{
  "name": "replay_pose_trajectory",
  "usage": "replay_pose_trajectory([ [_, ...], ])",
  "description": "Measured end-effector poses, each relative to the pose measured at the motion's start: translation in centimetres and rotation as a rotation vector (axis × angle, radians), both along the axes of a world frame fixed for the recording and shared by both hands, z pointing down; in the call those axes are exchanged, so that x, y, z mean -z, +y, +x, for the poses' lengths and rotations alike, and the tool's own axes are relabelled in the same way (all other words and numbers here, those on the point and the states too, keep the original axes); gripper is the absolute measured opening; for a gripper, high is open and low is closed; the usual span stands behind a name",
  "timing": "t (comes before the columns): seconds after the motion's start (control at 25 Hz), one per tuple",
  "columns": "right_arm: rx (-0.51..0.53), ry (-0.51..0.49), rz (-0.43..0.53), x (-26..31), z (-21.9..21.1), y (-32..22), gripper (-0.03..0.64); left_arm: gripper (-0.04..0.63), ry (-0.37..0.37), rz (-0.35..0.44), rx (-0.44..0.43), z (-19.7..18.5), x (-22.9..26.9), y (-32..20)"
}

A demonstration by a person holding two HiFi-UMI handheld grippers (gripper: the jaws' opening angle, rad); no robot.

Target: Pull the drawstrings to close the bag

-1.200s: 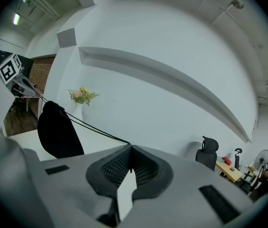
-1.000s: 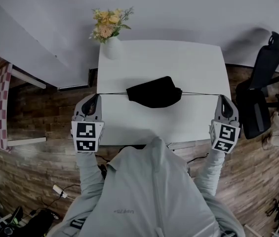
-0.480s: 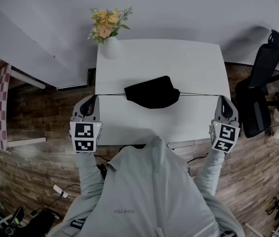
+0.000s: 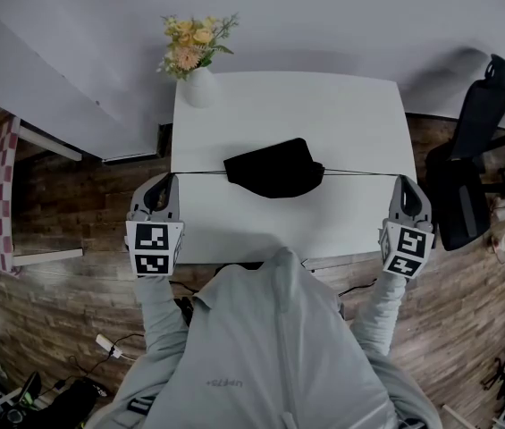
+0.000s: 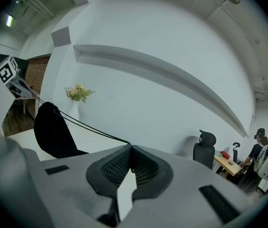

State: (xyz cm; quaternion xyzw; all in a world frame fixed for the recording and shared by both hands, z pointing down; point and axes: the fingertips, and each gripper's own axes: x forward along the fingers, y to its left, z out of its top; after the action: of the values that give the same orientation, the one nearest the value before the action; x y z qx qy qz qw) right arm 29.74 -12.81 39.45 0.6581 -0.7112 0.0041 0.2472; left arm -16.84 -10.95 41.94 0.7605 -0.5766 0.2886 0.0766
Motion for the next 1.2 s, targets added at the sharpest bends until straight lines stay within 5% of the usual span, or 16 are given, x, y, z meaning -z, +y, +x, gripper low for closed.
replay_pose_trajectory([
  [0.6,0.032,-0.108,-0.016,-0.6,-0.9,-0.2,0.021,0.026,-0.009,0.013,-0.009,1.0,0.6,-1.8],
  [1.2,0.119,-0.152,-0.25,-10.1,-6.5,0.7,0.021,0.026,0.045,-0.152,-0.034,2.5,-6.7,-0.9],
])
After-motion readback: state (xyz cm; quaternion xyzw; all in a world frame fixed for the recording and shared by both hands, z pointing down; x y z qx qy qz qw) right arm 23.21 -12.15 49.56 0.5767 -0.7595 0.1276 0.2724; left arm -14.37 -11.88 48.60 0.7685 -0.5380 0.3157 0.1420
